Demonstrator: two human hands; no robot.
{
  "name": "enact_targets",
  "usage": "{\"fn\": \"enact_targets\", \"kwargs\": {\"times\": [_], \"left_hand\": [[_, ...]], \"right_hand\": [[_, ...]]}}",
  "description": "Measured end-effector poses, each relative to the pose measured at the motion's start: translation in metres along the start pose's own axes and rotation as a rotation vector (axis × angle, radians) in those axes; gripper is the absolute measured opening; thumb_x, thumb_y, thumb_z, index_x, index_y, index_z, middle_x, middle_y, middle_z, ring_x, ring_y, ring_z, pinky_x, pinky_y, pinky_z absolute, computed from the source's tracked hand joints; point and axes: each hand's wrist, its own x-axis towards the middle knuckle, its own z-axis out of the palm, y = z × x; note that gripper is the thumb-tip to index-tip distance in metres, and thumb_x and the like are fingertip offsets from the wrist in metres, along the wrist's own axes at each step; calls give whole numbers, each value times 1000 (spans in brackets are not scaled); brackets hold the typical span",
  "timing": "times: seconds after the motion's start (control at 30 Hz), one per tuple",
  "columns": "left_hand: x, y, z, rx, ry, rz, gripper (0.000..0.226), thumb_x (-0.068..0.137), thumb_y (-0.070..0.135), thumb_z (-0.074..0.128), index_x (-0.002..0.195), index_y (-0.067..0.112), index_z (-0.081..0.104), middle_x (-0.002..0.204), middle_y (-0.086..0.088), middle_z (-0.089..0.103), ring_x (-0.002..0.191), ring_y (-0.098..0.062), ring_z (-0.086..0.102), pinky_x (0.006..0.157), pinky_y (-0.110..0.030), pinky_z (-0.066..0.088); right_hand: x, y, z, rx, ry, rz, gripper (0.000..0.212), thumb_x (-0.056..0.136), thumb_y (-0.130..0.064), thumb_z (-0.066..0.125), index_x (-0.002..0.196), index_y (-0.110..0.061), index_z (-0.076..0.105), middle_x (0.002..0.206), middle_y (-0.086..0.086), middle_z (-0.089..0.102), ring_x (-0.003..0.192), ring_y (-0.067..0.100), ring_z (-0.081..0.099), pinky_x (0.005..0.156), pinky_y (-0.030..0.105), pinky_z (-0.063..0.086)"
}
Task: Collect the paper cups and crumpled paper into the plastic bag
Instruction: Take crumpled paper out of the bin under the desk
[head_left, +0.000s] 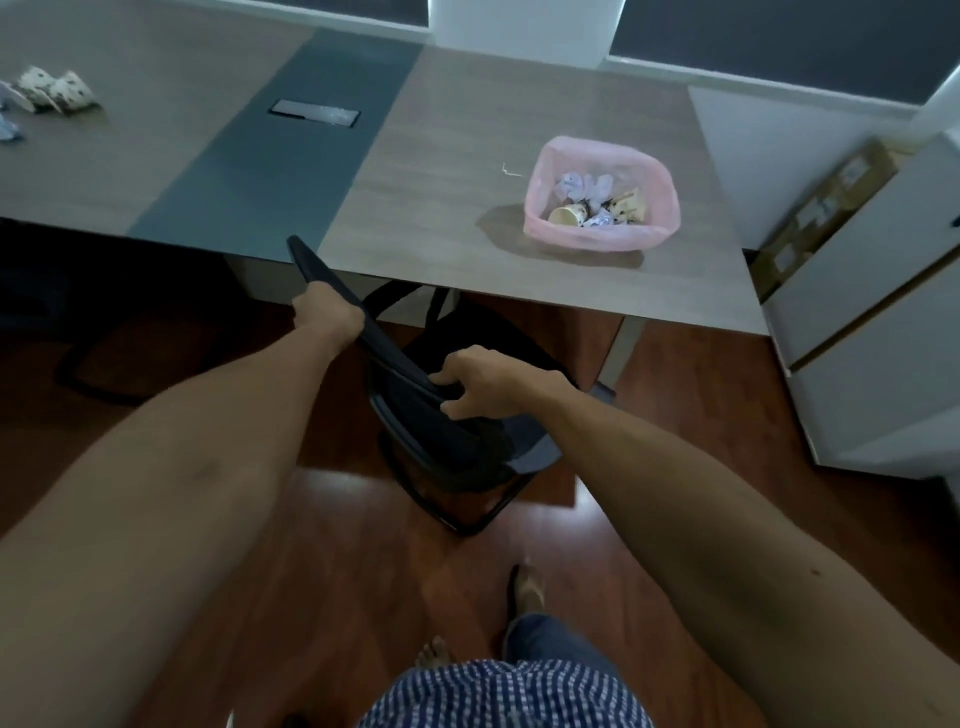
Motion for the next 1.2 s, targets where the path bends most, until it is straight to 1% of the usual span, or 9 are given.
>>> {"fn": "enact_targets", "kwargs": {"times": [0.2, 0.37, 0.47, 0.53, 0.63, 0.73, 0.83, 1.0, 1.2], "left_hand": [[-17, 43, 34, 39, -103, 28, 33, 86, 23, 68, 109, 0, 68, 104, -21, 69, 77, -30, 68, 44, -27, 50], [-28, 79, 68, -7, -188, 10, 44, 75, 38, 81, 100, 3, 70, 101, -18, 69, 73, -28, 69, 50, -34, 61], [-27, 98, 87, 66, -179, 19, 56, 70, 46, 80, 102, 2, 66, 114, -17, 61, 67, -23, 54, 40, -24, 43], [-23, 109, 101, 63, -174, 2, 64, 68, 51, 79, 107, 2, 65, 118, -20, 60, 75, -24, 54, 46, -25, 39], [-19, 125, 118, 12, -165, -30, 78, 63, 59, 82, 113, 3, 65, 122, -23, 57, 101, -27, 53, 71, -31, 54], [-19, 141, 139, -56, -178, -56, 84, 59, 57, 87, 117, 1, 64, 130, -23, 44, 100, -30, 59, 89, -36, 58], [-29, 155, 155, -68, -158, -37, 77, 69, 54, 85, 123, 4, 63, 137, -22, 40, 88, -23, 44, 88, -27, 50], [-34, 165, 162, -82, -126, -72, 78, 70, 54, 84, 127, 5, 61, 137, -19, 37, 71, -19, 37, 78, -28, 45], [-38, 153, 141, 33, -219, 84, 85, 79, 58, 77, 138, 7, 46, 142, -21, 45, 108, -29, 54, 97, -35, 49]], "right_hand": [[-42, 65, -32, -202, 50, 96, 37, 101, -29, 58, 137, -19, 62, 119, 4, 55, 109, 26, 54, 80, 43, 50], [-60, 119, -43, -356, 156, 255, 30, 98, -19, 60, 127, -19, 67, 118, 5, 61, 112, 29, 58, 72, 34, 38], [-66, 142, -48, -454, 215, 338, 18, 91, -9, 61, 106, -15, 69, 101, 6, 63, 97, 31, 62, 66, 36, 41], [-66, 156, -52, -475, 232, 385, 15, 87, -3, 61, 98, -13, 66, 99, 8, 65, 95, 32, 62, 65, 36, 38], [-64, 179, -59, -480, 249, 433, 18, 86, 0, 59, 100, -10, 65, 103, 11, 67, 98, 34, 62, 67, 37, 39], [-65, 205, -64, -458, 269, 506, 20, 85, 1, 60, 102, -8, 66, 103, 12, 67, 98, 35, 62, 70, 40, 47], [-66, 227, -72, -425, 281, 565, 19, 84, 3, 59, 99, -8, 65, 101, 14, 67, 97, 36, 61, 73, 42, 51], [-69, 243, -73, -424, 294, 552, 19, 83, 2, 61, 97, -10, 63, 98, 14, 65, 95, 36, 62, 67, 38, 46], [-64, 226, -81, -319, 239, 639, 17, 84, 4, 56, 91, -9, 64, 97, 15, 65, 93, 36, 64, 74, 40, 52]]}}
